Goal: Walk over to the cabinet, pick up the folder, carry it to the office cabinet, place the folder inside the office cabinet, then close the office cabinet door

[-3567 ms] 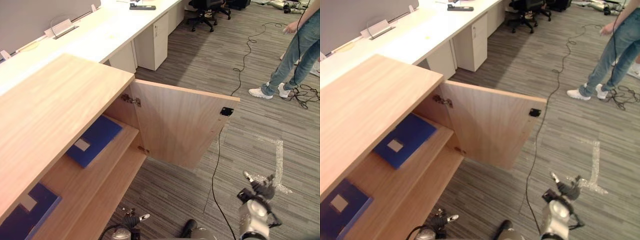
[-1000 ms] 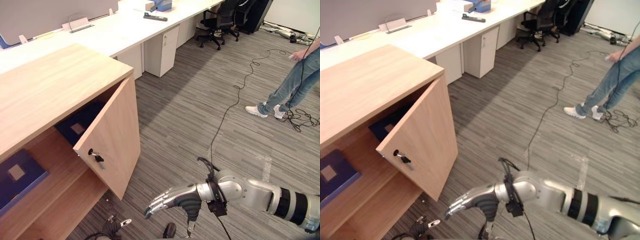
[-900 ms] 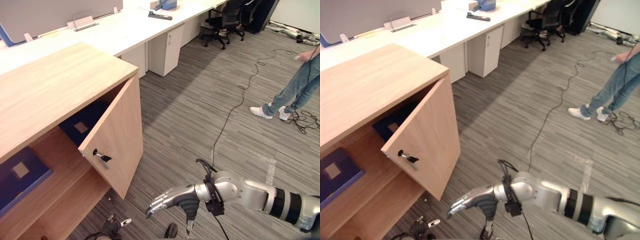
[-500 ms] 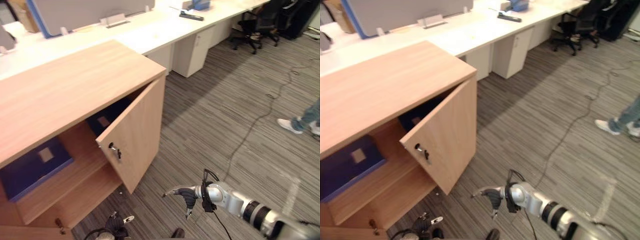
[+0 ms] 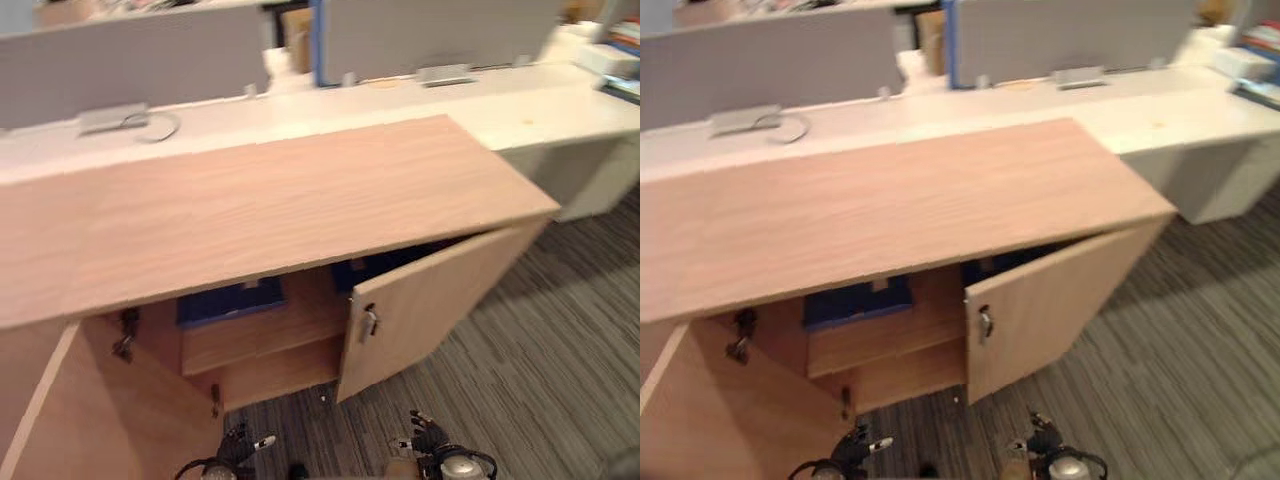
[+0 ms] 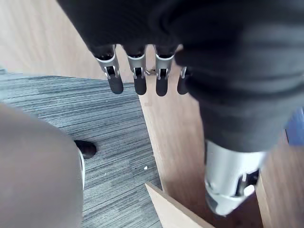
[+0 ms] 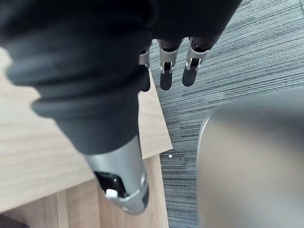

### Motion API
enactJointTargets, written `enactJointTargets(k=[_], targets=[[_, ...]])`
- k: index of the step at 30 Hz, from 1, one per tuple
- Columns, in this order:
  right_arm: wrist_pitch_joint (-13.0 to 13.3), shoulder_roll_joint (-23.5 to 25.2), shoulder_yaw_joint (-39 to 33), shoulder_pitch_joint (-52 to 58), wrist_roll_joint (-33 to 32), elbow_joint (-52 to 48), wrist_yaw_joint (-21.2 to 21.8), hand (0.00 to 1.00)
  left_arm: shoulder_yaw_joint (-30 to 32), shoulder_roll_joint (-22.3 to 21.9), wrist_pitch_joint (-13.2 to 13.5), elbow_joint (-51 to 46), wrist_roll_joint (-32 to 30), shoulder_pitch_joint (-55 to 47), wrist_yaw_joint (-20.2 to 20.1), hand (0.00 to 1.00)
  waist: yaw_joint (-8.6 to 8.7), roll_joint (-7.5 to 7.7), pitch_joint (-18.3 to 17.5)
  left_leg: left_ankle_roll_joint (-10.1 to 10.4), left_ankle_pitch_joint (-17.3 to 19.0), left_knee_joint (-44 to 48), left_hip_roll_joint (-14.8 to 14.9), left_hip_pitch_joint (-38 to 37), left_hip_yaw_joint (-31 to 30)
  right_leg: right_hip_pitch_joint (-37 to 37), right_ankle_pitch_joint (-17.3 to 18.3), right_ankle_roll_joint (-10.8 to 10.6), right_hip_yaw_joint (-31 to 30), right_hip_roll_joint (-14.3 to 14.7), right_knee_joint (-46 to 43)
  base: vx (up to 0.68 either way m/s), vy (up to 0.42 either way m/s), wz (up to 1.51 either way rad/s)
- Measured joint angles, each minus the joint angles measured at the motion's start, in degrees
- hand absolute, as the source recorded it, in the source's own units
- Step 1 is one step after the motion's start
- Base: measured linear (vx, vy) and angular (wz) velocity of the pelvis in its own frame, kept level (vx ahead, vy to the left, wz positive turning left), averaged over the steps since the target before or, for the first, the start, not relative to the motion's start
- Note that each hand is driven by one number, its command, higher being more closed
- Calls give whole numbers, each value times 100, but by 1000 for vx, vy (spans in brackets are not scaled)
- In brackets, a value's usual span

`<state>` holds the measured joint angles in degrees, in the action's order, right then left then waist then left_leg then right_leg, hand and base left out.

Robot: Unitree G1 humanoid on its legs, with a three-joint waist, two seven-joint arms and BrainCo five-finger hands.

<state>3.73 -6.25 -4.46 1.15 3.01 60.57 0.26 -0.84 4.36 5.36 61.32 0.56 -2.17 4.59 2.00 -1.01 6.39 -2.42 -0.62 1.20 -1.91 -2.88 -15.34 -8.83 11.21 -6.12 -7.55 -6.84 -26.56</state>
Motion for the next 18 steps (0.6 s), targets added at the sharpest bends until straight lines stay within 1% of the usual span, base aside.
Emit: enactJointTargets(k=[1, 2, 3, 4, 5, 7, 8, 9, 12, 13, 18], targets=[[-3, 84, -115, 38, -122, 87, -3, 0, -2, 58, 5, -10, -212, -2, -4, 0, 42, 141, -42, 126, 60, 154, -100, 103, -289, 61, -17, 5, -204, 95, 624, 75, -187, 160], [-4, 147, -153, 65, -169, 133, -6, 0, -4, 127, 15, -55, -294, -1, -8, 0, 35, 329, -72, 174, 117, 223, -194, 118, -321, 87, -228, 37, -144, 21, 924, 113, -311, 133], [-7, 323, -494, 77, -339, 260, -21, 0, 81, 167, 3, -98, -484, -17, -8, 0, -5, 483, -74, 283, 269, 330, -180, 92, -242, 54, -554, 7, -1, -17, 932, 147, -295, 74], [-6, 365, -686, 126, -426, 267, -42, 0, 148, 122, 29, -121, -554, -67, -7, 0, 1, 412, -157, 348, 294, 323, 37, 129, 265, 96, -542, 55, 74, 80, 1098, 170, -278, 42], [-8, 377, -798, 129, -520, 302, -43, 0, 202, 86, 29, -122, -552, -113, -7, 0, -11, 344, -192, 439, 335, 287, 156, 131, 322, 110, -575, 101, 91, 177, 1184, 168, -164, -13], [-9, 424, -1075, 165, -862, 366, -43, 0, 317, 33, 30, -109, -478, -203, -11, 0, 20, 231, -324, 571, 331, 66, 448, 196, 381, 189, -763, 249, 126, 463, 1687, 166, -133, -25], [-10, 426, -1147, 177, -871, 373, -43, 0, 325, 36, 29, -106, -417, -203, -21, 0, 23, 211, -345, 609, 337, 19, 517, 202, 390, 206, -785, 253, 138, 515, 1797, 183, -104, -7], [-12, 421, -1228, 209, -859, 381, -46, 0, 329, 44, 25, -101, -302, -198, -51, 0, 26, 222, -356, 653, 363, -25, 607, 222, 373, 247, -814, 281, 209, 588, 1927, 180, -86, 7], [-25, 315, -1263, 318, -787, 443, -50, 0, 337, 47, 7, -72, -220, -185, -60, 0, 30, 232, -369, 734, 417, -72, 697, 171, 280, 461, -811, 337, 420, 630, 2097, 165, -33, 31], [-35, 317, -1419, 351, -684, 456, -53, 0, 346, 44, 3, -47, -209, -175, -59, 0, 30, 231, -381, 757, 432, -74, 701, 162, 272, 557, -804, 341, 534, 617, 2186, 157, 11, 32], [-37, 317, -1447, 350, -618, 447, -99, 0, 341, 44, -24, -45, -200, -168, -59, 0, 29, 225, -385, 757, 431, -60, 647, 114, 242, 739, -783, 310, 839, 533, 2225, 121, 25, 27]])
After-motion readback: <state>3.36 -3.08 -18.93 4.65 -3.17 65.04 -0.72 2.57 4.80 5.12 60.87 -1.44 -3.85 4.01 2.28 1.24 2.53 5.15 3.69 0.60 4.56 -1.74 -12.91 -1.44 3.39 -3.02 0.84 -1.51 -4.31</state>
